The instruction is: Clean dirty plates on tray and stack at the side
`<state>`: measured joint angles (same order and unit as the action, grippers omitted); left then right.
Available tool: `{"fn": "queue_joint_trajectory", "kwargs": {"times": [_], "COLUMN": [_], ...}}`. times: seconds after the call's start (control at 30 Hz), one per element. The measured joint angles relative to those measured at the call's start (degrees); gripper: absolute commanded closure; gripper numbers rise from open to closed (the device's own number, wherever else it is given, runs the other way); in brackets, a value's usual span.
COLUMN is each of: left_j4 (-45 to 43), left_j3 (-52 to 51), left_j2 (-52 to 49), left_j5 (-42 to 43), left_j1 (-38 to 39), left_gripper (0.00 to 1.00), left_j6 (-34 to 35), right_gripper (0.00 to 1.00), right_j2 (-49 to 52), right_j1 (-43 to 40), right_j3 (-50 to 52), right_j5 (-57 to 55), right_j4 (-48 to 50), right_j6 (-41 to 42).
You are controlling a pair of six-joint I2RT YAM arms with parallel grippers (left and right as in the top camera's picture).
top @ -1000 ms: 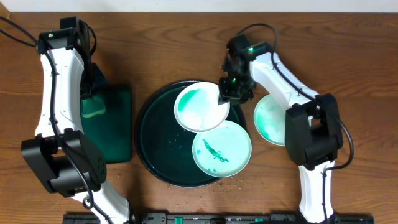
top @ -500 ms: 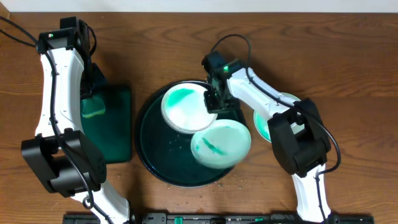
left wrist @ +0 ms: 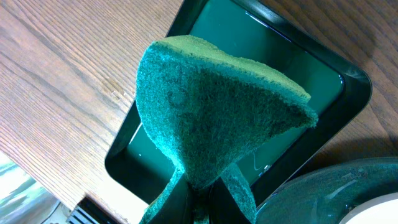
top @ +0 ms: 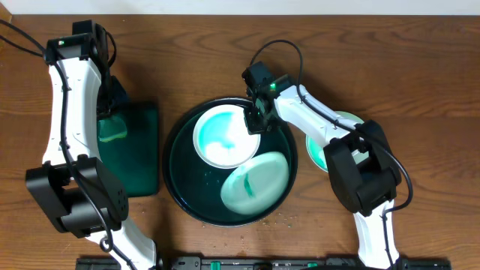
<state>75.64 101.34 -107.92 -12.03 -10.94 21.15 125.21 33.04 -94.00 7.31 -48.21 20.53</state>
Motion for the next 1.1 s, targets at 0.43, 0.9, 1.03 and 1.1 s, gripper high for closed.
{"fn": "queue_joint_trajectory", "kwargs": {"times": [0.43,0.9,1.03,1.1], "left_j4": [-0.22,-0.46,-0.46,-0.46], "left_j3": [0.0,0.0,0.0,0.0], "left_j2": [0.0,0.0,0.0,0.0], "left_j5": [0.0,0.0,0.0,0.0], "left_j1": [0.0,0.0,0.0,0.0], "left_gripper": [0.93,0.93,0.93,0.93], "left_j6": [0.0,0.0,0.0,-0.02], "right_gripper": [0.99,0.99,0.99,0.99], "right_j2": [-1.2,-20.39,-21.05,-20.98], "right_j1": [0.52,14.95,21.16,24.17], "right_j3": [0.02,0.39,0.42,0.42], "right_j5": [-1.36,-42.88,-56.89,-63.04], "right_j4": [0.7,2.21,3.78,4.85], "right_j6": [-2.21,-8.28,-11.91,-13.77]}}
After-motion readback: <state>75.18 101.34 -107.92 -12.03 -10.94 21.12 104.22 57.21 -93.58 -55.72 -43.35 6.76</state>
